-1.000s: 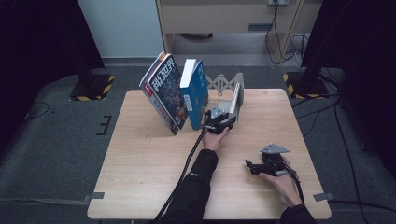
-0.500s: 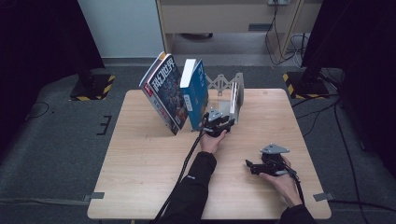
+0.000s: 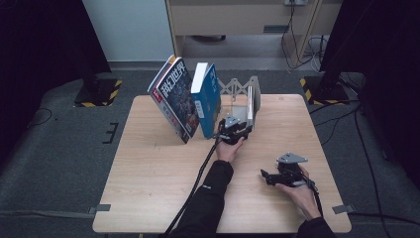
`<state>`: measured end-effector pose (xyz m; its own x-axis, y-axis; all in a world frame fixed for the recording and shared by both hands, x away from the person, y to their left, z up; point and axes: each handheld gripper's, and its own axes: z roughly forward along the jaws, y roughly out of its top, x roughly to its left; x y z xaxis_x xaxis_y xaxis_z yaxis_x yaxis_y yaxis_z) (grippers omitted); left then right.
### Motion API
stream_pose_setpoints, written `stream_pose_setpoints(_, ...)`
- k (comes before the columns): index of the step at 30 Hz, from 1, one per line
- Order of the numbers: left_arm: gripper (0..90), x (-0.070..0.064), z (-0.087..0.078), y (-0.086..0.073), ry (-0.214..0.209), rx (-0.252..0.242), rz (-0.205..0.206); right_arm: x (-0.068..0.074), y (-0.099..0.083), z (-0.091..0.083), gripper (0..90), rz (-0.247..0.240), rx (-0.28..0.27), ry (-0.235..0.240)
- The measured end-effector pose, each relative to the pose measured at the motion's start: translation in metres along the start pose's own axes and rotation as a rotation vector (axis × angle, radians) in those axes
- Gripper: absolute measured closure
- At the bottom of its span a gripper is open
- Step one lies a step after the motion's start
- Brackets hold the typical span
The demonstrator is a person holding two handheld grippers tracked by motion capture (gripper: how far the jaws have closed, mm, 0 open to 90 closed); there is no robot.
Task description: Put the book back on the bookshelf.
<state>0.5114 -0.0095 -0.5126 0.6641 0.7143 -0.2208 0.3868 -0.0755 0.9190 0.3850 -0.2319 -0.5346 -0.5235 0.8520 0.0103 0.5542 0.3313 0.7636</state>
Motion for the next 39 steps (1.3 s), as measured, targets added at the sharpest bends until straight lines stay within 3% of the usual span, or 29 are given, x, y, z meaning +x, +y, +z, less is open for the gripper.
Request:
stream_pose_setpoints(2,65.4,0.0,-0.001,-0.001,-0.013,0.004,0.002,0.0,0.0,0.0,15.0,-0.004,0.0,-0.001)
stream_pose_setpoints(21,63.0,-0.007,0.009,0.003,0.006,0.008,0.024,0.0,0.0,0.0,15.2,-0.002,0.004,-0.002)
stream_pose_setpoints(26,58.4,-0.007,0.009,0.004,0.009,0.016,0.036,0.0,0.0,0.0,15.2,-0.003,0.001,-0.003)
stream_pose_setpoints(34,51.6,-0.004,-0.005,0.003,0.003,0.021,0.056,0.001,0.0,-0.001,15.1,-0.002,-0.005,0.0)
stream_pose_setpoints(39,47.4,-0.002,-0.03,0.006,-0.006,0.024,0.071,0.0,0.001,-0.001,14.6,0.012,-0.01,-0.005)
